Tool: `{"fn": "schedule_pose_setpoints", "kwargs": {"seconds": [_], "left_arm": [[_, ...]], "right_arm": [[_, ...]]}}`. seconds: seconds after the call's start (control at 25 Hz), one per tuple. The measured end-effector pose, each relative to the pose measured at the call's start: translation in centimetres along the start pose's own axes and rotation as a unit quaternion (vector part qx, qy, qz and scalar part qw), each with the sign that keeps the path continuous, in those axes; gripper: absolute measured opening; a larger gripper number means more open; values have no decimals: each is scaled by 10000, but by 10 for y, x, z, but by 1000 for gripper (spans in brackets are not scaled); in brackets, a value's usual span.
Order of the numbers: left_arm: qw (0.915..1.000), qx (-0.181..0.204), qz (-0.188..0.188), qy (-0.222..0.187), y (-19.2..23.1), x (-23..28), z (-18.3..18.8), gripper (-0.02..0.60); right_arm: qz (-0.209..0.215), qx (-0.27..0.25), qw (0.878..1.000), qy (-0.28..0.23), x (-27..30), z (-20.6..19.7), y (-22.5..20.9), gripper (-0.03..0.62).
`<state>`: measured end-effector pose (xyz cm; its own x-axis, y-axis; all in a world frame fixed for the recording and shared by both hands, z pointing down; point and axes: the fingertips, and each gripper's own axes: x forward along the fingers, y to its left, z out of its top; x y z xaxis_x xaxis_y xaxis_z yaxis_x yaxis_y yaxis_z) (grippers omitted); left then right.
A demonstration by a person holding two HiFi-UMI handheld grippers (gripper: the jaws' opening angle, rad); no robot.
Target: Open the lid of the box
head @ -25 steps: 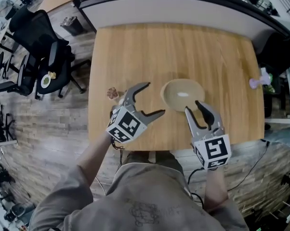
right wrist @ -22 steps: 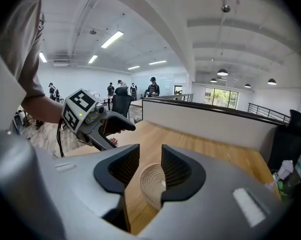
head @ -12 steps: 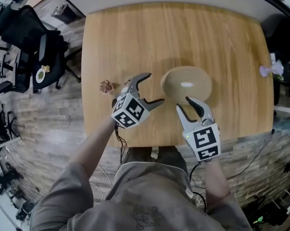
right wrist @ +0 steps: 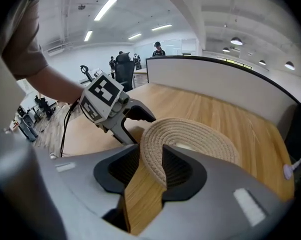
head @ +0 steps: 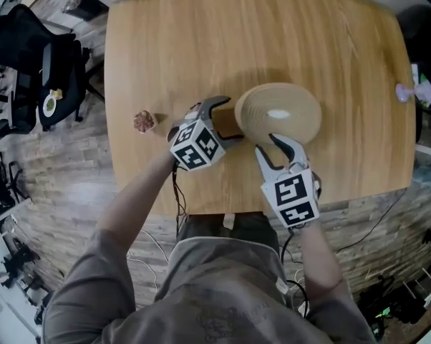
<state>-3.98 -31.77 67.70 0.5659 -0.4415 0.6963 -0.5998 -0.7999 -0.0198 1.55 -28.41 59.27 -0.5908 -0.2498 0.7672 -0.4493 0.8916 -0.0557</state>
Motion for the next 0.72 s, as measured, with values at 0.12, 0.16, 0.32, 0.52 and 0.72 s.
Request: {"fn": "schedule_pose_setpoints", "kwargs": {"seconds": [0.12,0.16,0.32,0.52,0.72], "left_arm": [[9999,65,-112,-74,0,13,0,418],[9998,83,-139,-110,0,16,1,417],[9992,107,-300,-238,0,22,1,420],[9978,226,-501,-370,-3,24,3,409],[9972,301,-584,-351,-7,24,2,365]], "right_arm": [[26,-162,9997,175,12,-10,2,126],[10,-241,9994,238,15,-12,3,126],[-170,-632,9972,360,25,-16,3,126],[-236,-1018,9929,573,35,-22,3,135],[-124,-1461,9865,735,40,-25,8,172]]}}
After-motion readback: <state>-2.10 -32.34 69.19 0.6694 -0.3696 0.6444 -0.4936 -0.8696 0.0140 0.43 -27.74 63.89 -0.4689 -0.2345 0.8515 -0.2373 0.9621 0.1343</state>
